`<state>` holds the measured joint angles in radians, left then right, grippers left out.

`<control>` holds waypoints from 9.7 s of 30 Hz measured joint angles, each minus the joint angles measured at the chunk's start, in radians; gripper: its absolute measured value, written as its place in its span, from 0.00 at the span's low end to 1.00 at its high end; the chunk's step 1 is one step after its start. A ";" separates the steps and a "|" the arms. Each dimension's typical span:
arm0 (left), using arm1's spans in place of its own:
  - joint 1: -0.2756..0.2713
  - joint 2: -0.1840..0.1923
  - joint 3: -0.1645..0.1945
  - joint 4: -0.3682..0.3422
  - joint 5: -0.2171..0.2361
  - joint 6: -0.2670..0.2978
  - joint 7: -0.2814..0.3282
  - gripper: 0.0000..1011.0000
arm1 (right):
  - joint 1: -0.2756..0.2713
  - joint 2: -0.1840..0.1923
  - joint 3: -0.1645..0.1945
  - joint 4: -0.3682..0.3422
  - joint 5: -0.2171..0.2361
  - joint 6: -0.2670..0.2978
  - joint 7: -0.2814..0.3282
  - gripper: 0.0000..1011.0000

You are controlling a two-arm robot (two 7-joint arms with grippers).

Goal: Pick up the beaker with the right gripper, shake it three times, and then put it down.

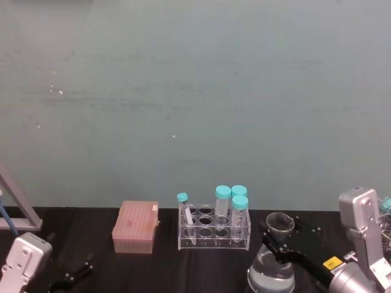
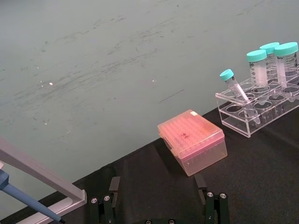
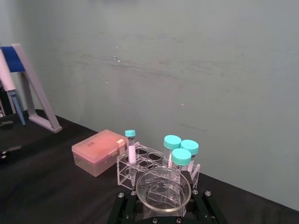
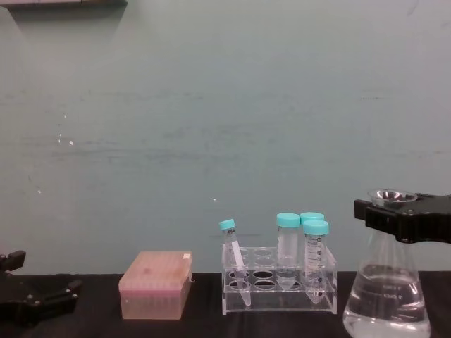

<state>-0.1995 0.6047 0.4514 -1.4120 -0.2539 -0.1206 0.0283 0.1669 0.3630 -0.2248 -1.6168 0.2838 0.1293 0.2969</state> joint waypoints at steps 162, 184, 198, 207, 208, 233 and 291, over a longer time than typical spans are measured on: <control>0.000 0.000 0.000 0.000 0.000 0.000 0.000 0.99 | 0.120 -0.016 -0.080 0.201 0.114 0.028 0.031 0.47; 0.000 0.000 0.000 0.000 0.000 0.000 0.000 0.99 | 0.119 -0.017 -0.076 0.196 0.114 0.032 0.027 0.47; 0.000 0.000 0.000 0.000 0.000 0.000 0.000 0.99 | 0.112 -0.015 -0.073 0.189 0.117 0.034 0.027 0.47; 0.000 0.000 0.000 0.000 0.000 0.000 0.000 0.99 | 0.111 -0.014 -0.074 0.189 0.119 0.034 0.027 0.47; 0.000 0.000 0.000 0.000 0.000 0.000 0.000 0.99 | 0.111 -0.014 -0.075 0.189 0.119 0.034 0.027 0.47; 0.000 0.000 0.000 0.000 0.000 0.000 0.000 0.99 | 0.111 -0.014 -0.075 0.191 0.119 0.033 0.029 0.47; 0.000 0.000 0.000 0.000 0.000 0.000 0.000 0.99 | 0.071 0.022 -0.055 0.146 0.153 0.014 0.060 0.99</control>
<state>-0.1995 0.6047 0.4514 -1.4120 -0.2539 -0.1206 0.0283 0.2378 0.3847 -0.2801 -1.4705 0.4368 0.1434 0.3571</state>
